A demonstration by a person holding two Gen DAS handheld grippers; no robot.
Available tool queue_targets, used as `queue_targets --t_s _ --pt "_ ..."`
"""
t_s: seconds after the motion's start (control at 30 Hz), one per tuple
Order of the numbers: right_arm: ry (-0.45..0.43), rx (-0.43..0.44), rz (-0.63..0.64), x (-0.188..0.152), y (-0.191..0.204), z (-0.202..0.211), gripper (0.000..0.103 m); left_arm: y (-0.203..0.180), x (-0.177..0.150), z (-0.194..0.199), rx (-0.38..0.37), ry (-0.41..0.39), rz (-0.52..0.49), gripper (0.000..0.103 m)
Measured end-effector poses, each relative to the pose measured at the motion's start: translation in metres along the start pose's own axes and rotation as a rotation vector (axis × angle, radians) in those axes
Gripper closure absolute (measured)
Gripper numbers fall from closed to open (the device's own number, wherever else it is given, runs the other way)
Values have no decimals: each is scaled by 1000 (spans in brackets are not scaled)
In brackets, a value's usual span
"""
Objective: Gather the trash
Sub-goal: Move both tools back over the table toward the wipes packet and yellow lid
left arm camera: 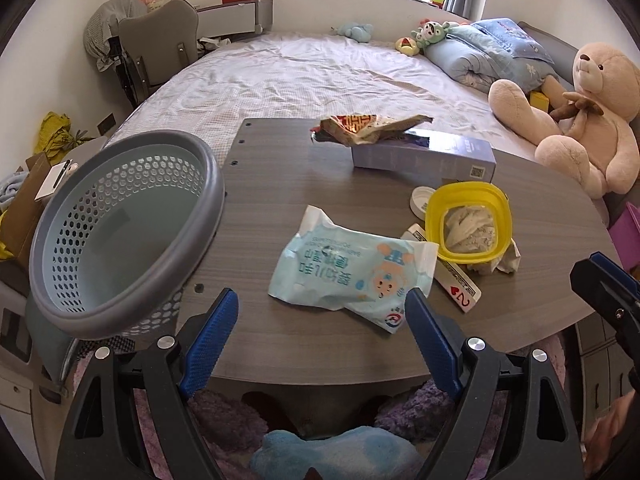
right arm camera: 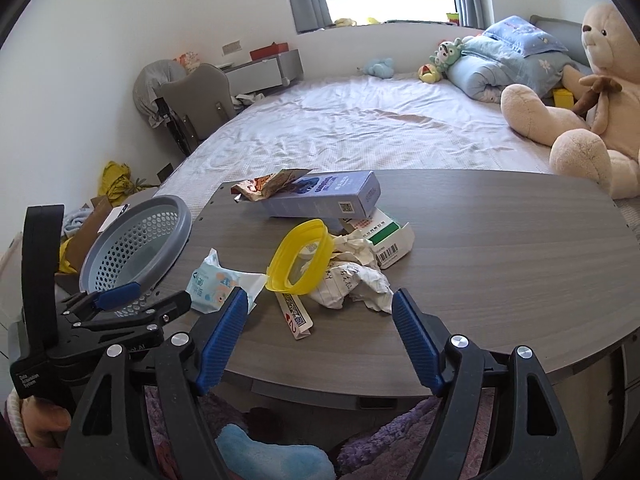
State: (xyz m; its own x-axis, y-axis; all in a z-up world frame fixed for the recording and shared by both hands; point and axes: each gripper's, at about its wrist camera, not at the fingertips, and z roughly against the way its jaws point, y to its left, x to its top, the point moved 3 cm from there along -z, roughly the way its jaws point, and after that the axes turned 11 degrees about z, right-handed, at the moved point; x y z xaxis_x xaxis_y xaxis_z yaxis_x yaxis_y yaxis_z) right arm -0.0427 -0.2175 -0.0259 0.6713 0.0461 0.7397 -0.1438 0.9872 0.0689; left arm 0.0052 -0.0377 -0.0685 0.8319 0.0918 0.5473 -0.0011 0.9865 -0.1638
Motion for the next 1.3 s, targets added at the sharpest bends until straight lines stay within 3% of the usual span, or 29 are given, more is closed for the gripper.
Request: queue_targets --t_s 0.5,0.73,1.3 --pt "-35 43 -62 -11 -26 10 30 -27 -12 -35 62 72 -10 21" --pt "-46 49 -77 -13 -30 14 30 -16 -11 -44 85 90 24 21" --pt "-73 54 -62 -8 -26 23 30 22 -3 -31 145 47 122 21"
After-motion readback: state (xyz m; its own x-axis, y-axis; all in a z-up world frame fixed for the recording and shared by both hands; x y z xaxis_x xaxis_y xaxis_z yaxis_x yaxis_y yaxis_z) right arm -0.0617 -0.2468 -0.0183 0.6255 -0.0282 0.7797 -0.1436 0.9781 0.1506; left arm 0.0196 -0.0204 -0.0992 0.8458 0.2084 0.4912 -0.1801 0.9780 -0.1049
